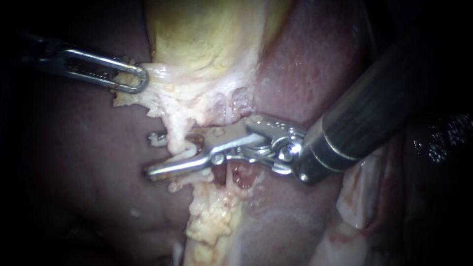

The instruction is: Clipping third clip left tube

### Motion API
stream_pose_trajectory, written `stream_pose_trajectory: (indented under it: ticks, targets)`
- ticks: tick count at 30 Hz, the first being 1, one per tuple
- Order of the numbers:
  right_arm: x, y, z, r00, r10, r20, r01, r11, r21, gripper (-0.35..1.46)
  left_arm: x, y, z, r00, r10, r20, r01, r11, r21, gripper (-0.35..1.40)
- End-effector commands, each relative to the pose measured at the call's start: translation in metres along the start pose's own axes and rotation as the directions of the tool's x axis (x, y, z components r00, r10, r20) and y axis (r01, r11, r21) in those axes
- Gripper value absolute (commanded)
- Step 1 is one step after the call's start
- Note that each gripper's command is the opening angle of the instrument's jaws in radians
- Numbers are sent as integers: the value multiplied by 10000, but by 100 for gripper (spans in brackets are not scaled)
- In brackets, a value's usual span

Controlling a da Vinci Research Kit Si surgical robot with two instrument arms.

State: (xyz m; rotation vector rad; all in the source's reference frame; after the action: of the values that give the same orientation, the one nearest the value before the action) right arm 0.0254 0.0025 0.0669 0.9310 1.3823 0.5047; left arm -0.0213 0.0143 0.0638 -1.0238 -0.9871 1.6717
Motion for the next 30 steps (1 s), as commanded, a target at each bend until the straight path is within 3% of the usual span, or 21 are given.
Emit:
stream_pose_trajectory:
  ticks: [1,6,12,23,30]
  targets:
    - [4,-4,1,10000,12,0,-12,10000,42,49,0,1,-1,10000,-1,4,1,10000,-5,-35]
    - [25,-21,3,9993,97,-373,-88,9997,245,49,0,1,-1,10000,-1,3,1,10000,-4,-35]
    - [40,-29,1,9987,180,-473,-167,9995,284,49,0,1,-1,10000,-1,3,1,10000,-3,-35]
    - [44,-30,-3,9985,265,-478,-250,9992,312,42,0,1,0,10000,-1,1,1,10000,-2,-35]
    - [44,-32,-8,9985,271,-468,-255,9991,342,28,0,1,0,10000,-1,1,1,10000,-1,-35]
